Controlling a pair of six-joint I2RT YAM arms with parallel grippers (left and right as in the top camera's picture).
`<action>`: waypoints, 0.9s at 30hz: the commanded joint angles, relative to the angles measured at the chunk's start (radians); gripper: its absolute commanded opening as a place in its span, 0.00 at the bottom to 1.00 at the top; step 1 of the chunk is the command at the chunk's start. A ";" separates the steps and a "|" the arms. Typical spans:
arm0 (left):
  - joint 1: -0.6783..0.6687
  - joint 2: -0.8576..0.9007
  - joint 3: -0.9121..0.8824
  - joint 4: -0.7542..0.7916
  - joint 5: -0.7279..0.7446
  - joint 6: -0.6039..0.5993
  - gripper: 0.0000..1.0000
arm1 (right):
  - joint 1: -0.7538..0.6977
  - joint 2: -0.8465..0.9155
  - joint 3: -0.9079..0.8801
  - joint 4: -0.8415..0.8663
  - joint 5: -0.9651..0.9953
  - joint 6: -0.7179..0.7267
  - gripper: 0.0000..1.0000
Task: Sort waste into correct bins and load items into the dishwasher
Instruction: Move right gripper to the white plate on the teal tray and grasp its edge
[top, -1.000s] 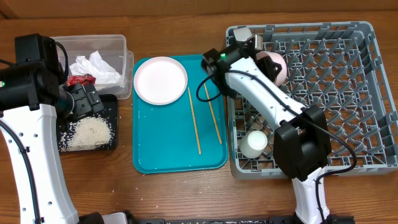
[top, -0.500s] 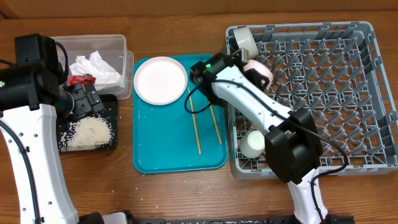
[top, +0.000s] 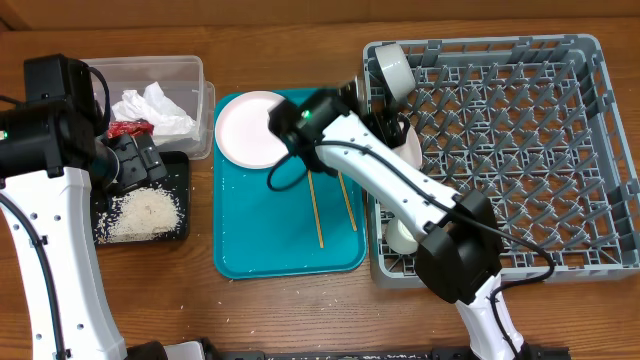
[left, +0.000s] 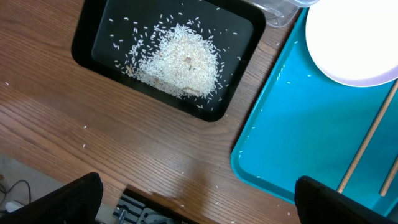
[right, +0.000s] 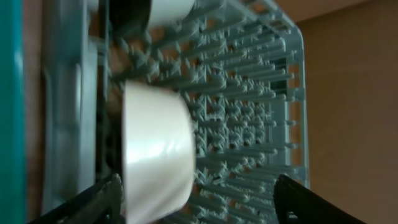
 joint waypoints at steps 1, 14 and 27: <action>-0.001 0.005 -0.003 0.001 -0.013 -0.010 1.00 | -0.002 -0.026 0.155 0.023 -0.028 0.008 0.92; -0.001 0.005 -0.003 0.001 -0.012 -0.010 1.00 | -0.072 0.060 0.175 0.534 -0.827 -0.100 0.86; -0.001 0.005 -0.003 0.001 -0.012 -0.010 1.00 | -0.098 0.250 0.171 0.592 -0.854 -0.028 0.67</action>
